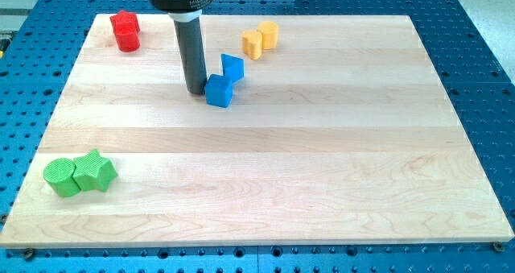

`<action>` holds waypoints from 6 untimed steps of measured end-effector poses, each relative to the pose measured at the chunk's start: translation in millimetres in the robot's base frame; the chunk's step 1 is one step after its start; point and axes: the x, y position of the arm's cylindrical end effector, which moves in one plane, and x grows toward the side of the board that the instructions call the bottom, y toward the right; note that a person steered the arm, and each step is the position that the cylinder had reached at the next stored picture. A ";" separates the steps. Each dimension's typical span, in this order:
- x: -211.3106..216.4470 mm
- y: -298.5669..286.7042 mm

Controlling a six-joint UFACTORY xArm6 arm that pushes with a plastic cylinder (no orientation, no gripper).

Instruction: Slide the yellow blocks to the top left side of the triangle

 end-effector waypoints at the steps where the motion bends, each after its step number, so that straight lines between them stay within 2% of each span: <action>1: 4.5 6.8; 2: -30.3 -15.9; 4: -143.7 49.3; 5: -169.9 130.0; 6: -151.2 153.7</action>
